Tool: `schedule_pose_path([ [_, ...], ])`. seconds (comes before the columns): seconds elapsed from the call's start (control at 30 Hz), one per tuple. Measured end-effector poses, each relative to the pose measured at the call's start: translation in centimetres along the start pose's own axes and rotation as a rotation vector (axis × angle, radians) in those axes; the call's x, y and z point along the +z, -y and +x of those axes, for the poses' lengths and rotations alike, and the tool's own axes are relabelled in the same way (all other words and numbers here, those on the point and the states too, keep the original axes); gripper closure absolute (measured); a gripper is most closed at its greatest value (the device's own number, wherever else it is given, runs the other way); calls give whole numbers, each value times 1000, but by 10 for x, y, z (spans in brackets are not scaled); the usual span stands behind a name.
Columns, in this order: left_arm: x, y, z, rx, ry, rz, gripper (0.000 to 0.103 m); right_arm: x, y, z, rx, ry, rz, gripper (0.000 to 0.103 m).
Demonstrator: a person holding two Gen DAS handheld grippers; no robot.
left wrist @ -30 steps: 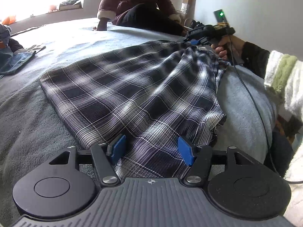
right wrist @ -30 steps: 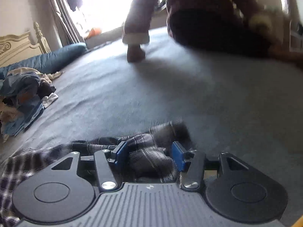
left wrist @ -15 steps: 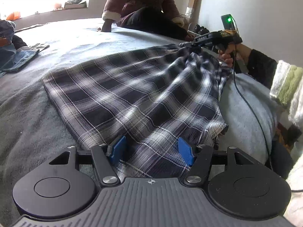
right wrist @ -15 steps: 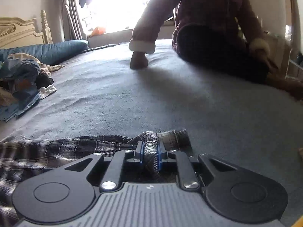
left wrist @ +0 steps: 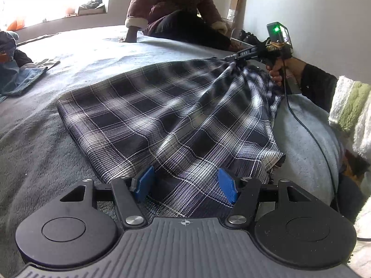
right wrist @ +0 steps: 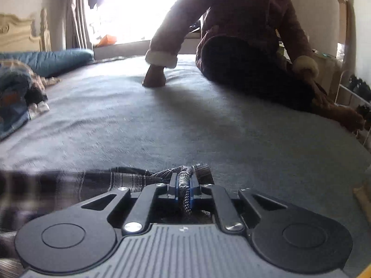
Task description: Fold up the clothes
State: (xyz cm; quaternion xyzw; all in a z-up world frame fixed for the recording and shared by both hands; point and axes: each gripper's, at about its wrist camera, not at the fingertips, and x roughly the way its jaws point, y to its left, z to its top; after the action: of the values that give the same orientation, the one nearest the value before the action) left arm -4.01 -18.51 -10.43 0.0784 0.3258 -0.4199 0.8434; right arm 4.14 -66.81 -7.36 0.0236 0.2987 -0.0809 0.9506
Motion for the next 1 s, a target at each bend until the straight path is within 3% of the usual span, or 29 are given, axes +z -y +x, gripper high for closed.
schedule_pose_path([
  [0.07, -1, 1, 1, 5, -1, 7, 42, -2, -2, 2, -1, 11, -25, 89],
  [0.17, -1, 1, 0, 9, 0, 13, 42, 4, 9, -22, -16, 46, 15, 70],
  [0.3, 0, -1, -2, 15, -1, 10, 42, 6, 34, -88, 9, 138, 118, 69],
  [0.43, 0, -1, -4, 33, -1, 13, 42, -15, 35, -129, 123, 99, 106, 70],
  [0.5, -1, -1, -5, 43, -2, 14, 42, -32, 27, -129, 171, 46, 55, 71],
  [0.6, -3, -2, -4, 50, -3, 17, 42, -68, 25, -101, 71, -157, 6, 78],
  [0.63, -3, -2, -3, 51, -3, 18, 42, -79, 31, -98, 63, -174, 17, 78],
  [0.7, -3, -3, -3, 51, -6, 19, 42, -76, 41, -111, 78, -149, 87, 78],
  [0.9, -2, -3, -3, 63, -7, 18, 42, -44, 10, -150, 104, -33, -21, 77],
  [1.0, -4, -4, -5, 68, 1, 1, 42, -54, -2, -126, 82, -91, -56, 77],
])
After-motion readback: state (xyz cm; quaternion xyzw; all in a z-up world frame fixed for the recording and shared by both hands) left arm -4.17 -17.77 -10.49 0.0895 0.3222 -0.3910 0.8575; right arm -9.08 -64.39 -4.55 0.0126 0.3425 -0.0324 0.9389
